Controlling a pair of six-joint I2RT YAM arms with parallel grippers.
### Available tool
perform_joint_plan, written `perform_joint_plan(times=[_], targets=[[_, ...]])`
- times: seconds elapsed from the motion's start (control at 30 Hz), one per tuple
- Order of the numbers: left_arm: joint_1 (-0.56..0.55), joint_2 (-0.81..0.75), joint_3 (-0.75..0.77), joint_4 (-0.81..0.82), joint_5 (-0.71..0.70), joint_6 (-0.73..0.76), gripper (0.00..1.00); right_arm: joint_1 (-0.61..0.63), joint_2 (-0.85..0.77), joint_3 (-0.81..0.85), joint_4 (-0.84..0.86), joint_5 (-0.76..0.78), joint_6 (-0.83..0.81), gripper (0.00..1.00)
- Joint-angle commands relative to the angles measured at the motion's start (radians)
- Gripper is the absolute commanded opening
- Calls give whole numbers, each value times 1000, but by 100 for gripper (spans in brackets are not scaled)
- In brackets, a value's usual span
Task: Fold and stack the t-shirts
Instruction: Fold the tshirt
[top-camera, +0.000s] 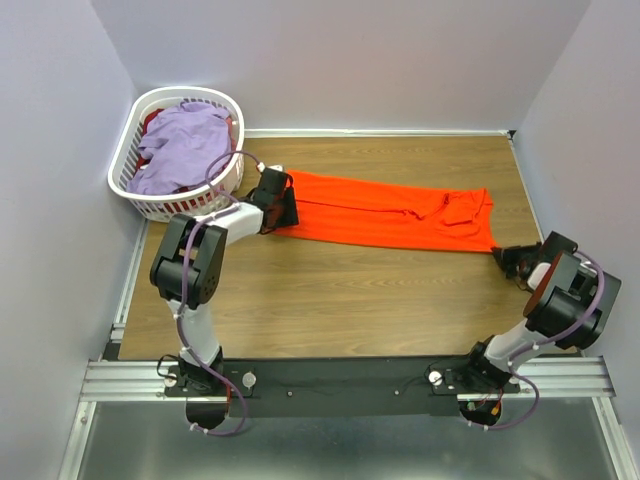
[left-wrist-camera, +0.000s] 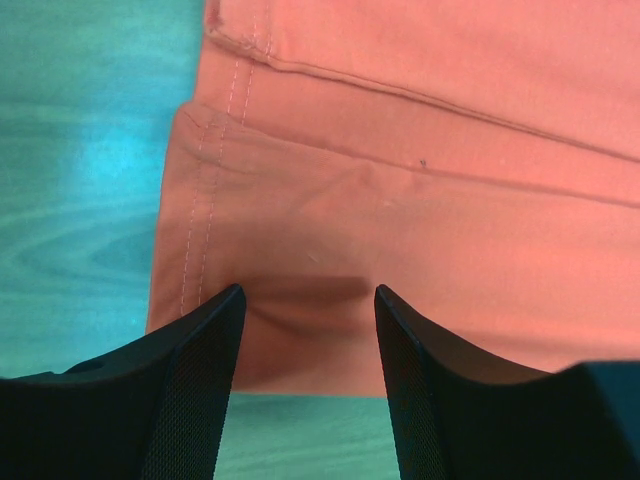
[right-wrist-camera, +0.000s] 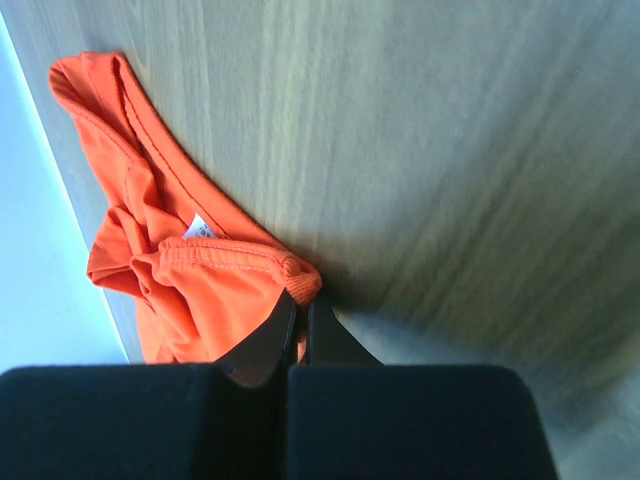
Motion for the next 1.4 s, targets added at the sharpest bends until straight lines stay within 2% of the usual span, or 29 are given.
perform_joint_plan(times=[0.0,0.2,0.3,0.33,0.4,0.5,0.53,0.57,0.6,0.67,0.7,0.8,0.9,0.93,1.07,1.23,1.3,1.37], targets=[[20,-42,-105,-126,-8,-21,64,-27,-10,-72,-133,76,-39,1],[20,-256,-381,-89,-16,-86,62,-27,-137,-164,-205,-2,-87,4],[20,-397,-489,-56,-13,-124,62,-27,-195,-214,-211,-54,-119,13],[20,-424,-504,-48,-5,-133,63,-27,-211,-221,-226,-60,-133,20],[22,-491,-517,-46,7,-142,64,-27,-246,-224,-254,-57,-162,23],[-15,-553,-486,-63,-9,-142,69,-25,-347,-206,-314,-68,-213,36],[-55,-582,-450,-87,-38,-148,72,-25,-416,-195,-347,-63,-237,42],[-55,-592,-431,-97,-55,-156,73,-25,-450,-183,-372,-50,-248,45],[-101,-611,-393,-101,-66,-171,76,-25,-488,-151,-392,-34,-259,47],[-151,-622,-356,-98,-94,-193,92,-18,-575,-117,-435,7,-289,51],[-203,-620,-324,-89,-106,-216,98,13,-591,-99,-440,24,-294,52],[-259,-602,-288,-59,-105,-237,98,47,-611,-99,-402,18,-291,53],[-310,-567,-261,-42,-129,-244,98,83,-582,-60,-342,-51,-329,54],[-311,-567,-260,-37,-128,-239,98,132,-570,-50,-326,-68,-346,54],[-313,-641,-345,44,-138,-299,99,279,-514,10,-251,-76,-357,54],[-313,-869,-547,259,-166,-329,98,321,-450,56,-208,-103,-361,54],[-314,-870,-547,262,-174,-345,98,335,-409,66,-175,-146,-346,54],[-316,-808,-509,251,-143,-368,96,369,-381,63,-112,-166,-328,54]])
